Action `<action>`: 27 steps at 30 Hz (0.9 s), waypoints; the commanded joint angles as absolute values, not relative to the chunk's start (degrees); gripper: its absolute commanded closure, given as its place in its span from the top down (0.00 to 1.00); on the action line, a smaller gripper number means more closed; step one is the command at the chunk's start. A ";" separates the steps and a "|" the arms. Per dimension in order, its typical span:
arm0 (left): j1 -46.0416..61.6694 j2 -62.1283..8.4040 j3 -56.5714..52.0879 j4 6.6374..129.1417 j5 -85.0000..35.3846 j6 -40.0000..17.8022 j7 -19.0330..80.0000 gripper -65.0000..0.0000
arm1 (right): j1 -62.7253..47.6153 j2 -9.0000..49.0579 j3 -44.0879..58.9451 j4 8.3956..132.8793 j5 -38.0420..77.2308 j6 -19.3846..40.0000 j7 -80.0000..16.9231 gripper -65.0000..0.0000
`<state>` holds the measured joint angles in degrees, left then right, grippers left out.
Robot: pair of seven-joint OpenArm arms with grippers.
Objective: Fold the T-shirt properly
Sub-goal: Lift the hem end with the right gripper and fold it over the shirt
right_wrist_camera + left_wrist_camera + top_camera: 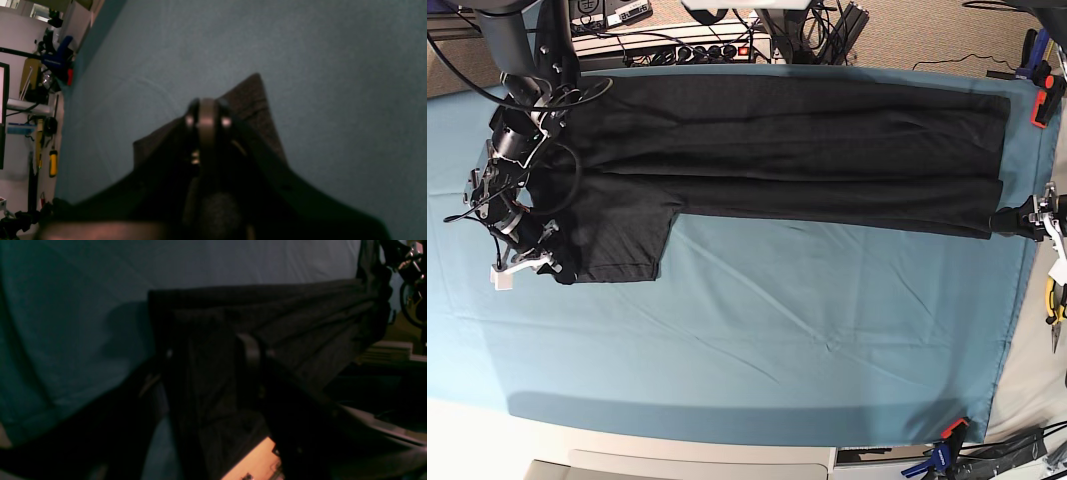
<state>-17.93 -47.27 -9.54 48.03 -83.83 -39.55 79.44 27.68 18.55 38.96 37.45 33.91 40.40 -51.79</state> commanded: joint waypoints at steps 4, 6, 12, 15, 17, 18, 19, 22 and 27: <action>-19.05 -48.88 -9.93 48.77 -85.00 -40.00 78.85 0.39 | 28.27 19.05 38.96 37.82 34.22 40.00 -52.49 0.00; -19.05 -48.88 -9.93 48.77 -85.00 -40.00 78.85 0.39 | 28.25 19.03 38.96 37.82 36.03 40.00 -52.84 0.00; -19.05 -48.88 -9.93 48.77 -85.00 -40.00 78.85 0.39 | 28.23 18.81 38.96 39.00 46.46 40.00 -60.36 0.00; -19.05 -48.88 -9.93 48.77 -85.00 -40.00 78.85 0.39 | 28.23 18.72 38.96 40.99 51.05 40.00 -64.84 0.00; -19.05 -48.88 -9.93 48.77 -85.00 -40.00 78.85 0.39 | 28.21 18.72 38.96 42.76 53.41 40.00 -67.16 0.00; -19.05 -48.88 -9.93 48.77 -85.00 -40.00 78.85 0.39 | 28.23 18.72 38.96 43.70 53.98 40.00 -68.07 0.00; -19.05 -48.90 -9.93 48.77 -85.00 -40.00 78.85 0.39 | 28.23 18.74 38.96 44.69 54.24 40.00 -68.75 0.00; -19.05 -48.88 -9.93 48.77 -85.00 -40.00 78.85 0.39 | 28.10 18.74 38.96 47.44 54.13 40.00 -69.58 0.00; -19.03 -48.88 -9.93 48.77 -85.00 -40.00 78.87 0.39 | 27.94 18.90 38.96 50.61 46.46 40.00 -67.51 0.00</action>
